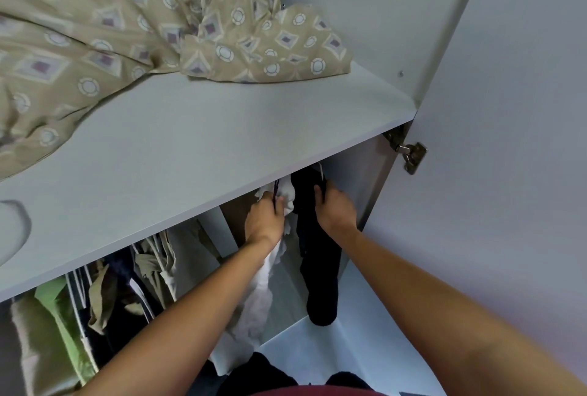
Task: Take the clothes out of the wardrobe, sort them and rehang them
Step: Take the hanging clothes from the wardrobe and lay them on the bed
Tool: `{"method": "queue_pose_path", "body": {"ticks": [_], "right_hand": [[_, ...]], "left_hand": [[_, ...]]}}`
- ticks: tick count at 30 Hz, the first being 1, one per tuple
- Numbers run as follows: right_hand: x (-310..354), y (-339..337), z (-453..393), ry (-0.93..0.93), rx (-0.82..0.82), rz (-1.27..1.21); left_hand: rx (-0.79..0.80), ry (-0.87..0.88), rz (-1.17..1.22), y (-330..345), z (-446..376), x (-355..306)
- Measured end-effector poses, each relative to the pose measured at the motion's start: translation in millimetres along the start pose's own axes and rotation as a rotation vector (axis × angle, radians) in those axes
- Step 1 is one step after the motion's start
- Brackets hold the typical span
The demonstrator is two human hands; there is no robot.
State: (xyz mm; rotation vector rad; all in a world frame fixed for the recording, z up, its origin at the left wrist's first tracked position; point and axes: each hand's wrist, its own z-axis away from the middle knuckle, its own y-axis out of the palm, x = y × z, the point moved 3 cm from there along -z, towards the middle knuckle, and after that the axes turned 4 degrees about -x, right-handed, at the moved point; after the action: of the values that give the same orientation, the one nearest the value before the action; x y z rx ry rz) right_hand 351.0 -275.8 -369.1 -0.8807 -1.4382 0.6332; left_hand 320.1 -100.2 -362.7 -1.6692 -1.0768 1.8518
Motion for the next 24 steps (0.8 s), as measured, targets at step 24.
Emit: {"method": "queue_pose_path", "body": {"ticks": [24], "right_hand": [[15, -50, 57, -0.156, -0.140, -0.192]], "left_hand": [[-0.269, 0.014, 0.189, -41, 59, -5]]}}
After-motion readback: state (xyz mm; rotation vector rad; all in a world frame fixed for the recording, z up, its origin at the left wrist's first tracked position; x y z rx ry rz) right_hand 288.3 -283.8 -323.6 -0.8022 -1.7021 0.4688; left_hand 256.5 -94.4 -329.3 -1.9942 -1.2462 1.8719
